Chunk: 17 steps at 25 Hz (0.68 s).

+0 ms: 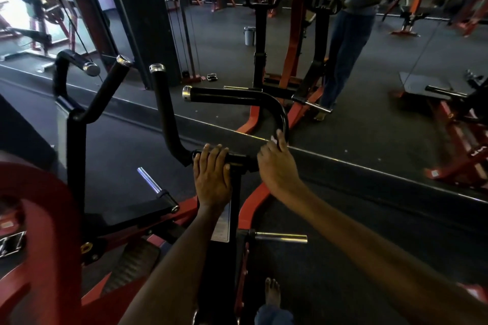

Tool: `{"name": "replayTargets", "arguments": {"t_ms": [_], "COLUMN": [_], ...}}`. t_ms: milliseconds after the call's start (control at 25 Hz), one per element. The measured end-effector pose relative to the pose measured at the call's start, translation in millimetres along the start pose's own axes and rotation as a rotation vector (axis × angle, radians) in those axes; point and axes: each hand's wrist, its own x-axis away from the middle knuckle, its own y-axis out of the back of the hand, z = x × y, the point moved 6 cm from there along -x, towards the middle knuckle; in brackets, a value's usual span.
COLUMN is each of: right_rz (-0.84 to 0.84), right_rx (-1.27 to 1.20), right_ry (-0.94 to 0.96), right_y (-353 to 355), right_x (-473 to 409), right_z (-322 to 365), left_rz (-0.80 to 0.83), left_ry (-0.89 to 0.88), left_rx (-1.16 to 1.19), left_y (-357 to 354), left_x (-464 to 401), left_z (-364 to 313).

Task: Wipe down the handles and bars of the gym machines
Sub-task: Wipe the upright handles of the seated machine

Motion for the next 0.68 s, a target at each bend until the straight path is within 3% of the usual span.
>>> {"name": "replayTargets", "arguments": {"t_ms": [40,160,320,440,520,600,680], "right_rz": [-0.011,-0.095,-0.270,-0.374,-0.235,-0.181,-0.183], "right_rx": [-0.013,-0.383,-0.526,-0.684,-0.644,-0.545,-0.693], "right_ry": [-0.011,-0.091,0.141,-0.024,-0.049,0.045,0.071], "right_y": [-1,-8,-8,7,11,1,-24], "right_x": [-3,4,57,46,12,7,32], "right_z": [7,22,4,-24,-11,13,17], "left_rz": [0.001,-0.001,-0.024,-0.028,-0.026,-0.023,-0.023], "left_ry": [-0.001,-0.004,-0.010,-0.012,-0.011,-0.014,-0.012], "left_rx": [-0.001,0.008,0.013,-0.003,-0.011,-0.007,-0.007], "left_y": [0,-1,1,1,2,3,3], "left_x": [0,-2,-2,-1,-2,-2,-1], "left_z": [0,1,0,-1,-1,-1,-1]}}
